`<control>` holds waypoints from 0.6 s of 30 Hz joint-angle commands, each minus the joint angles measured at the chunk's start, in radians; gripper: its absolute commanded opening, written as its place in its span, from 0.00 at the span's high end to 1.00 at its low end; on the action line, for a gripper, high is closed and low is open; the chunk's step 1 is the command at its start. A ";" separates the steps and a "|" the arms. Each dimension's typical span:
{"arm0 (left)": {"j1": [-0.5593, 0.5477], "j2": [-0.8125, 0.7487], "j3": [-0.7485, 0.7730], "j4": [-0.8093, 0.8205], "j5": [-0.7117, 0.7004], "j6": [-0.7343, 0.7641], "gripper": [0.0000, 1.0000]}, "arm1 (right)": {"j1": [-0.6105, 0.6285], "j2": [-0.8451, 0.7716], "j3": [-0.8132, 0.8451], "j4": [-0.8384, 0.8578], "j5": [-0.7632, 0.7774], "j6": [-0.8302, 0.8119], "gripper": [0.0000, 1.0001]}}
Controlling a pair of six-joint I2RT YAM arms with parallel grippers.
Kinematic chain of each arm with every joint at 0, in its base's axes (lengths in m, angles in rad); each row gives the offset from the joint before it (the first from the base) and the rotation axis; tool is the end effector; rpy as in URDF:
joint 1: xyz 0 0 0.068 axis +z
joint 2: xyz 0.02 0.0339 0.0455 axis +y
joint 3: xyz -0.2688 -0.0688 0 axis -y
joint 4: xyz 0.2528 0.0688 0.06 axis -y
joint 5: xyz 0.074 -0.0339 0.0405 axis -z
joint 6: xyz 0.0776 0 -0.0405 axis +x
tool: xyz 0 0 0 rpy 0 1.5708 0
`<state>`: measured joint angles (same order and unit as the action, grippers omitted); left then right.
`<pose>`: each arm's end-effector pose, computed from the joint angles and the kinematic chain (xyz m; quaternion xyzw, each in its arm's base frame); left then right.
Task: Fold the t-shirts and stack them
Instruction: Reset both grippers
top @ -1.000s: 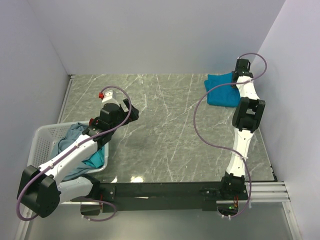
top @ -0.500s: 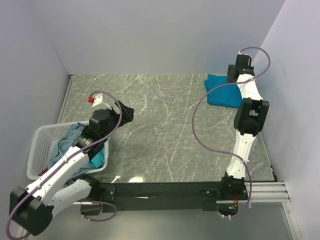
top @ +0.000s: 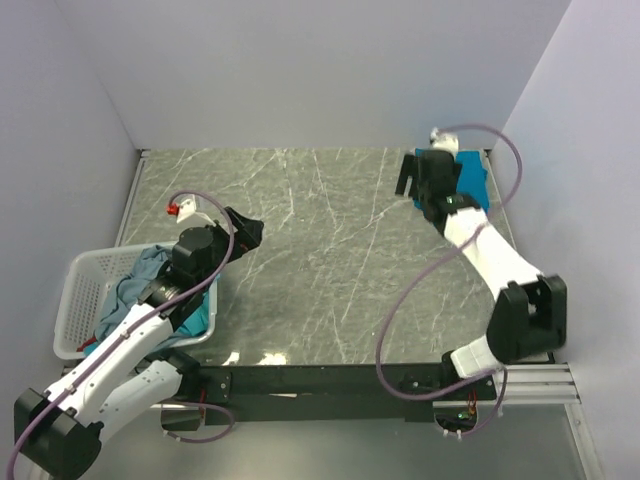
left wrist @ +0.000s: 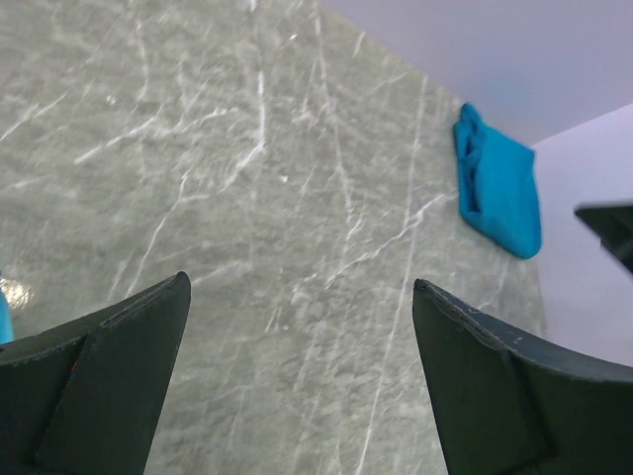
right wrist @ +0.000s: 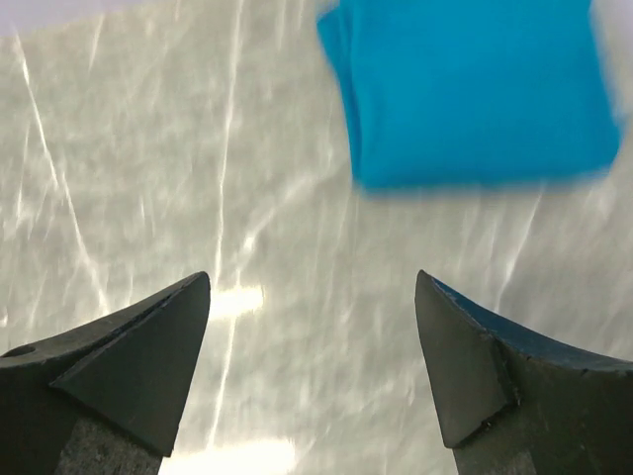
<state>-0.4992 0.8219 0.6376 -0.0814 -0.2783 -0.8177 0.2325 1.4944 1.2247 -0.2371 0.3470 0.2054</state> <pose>0.2208 -0.0961 0.2840 -0.2079 0.7635 -0.2808 0.5431 0.3833 0.0636 0.3007 0.0761 0.8500 -0.0367 0.5200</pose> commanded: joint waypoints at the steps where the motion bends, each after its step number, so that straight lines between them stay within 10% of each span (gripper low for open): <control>1: -0.001 0.026 0.063 -0.058 -0.004 -0.003 0.00 | 0.024 -0.175 -0.241 0.105 -0.022 0.237 0.10; 8: -0.001 0.007 0.014 -0.011 0.033 -0.003 0.01 | 0.042 -0.544 -0.693 0.206 -0.181 0.307 0.09; 18: -0.001 -0.055 -0.024 0.000 0.021 -0.006 0.01 | 0.041 -1.075 -0.880 0.154 -0.171 0.345 0.03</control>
<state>-0.4992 0.7811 0.6151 -0.1108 -0.2516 -0.8177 0.2687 0.5110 0.3653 -0.1188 0.1650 0.5175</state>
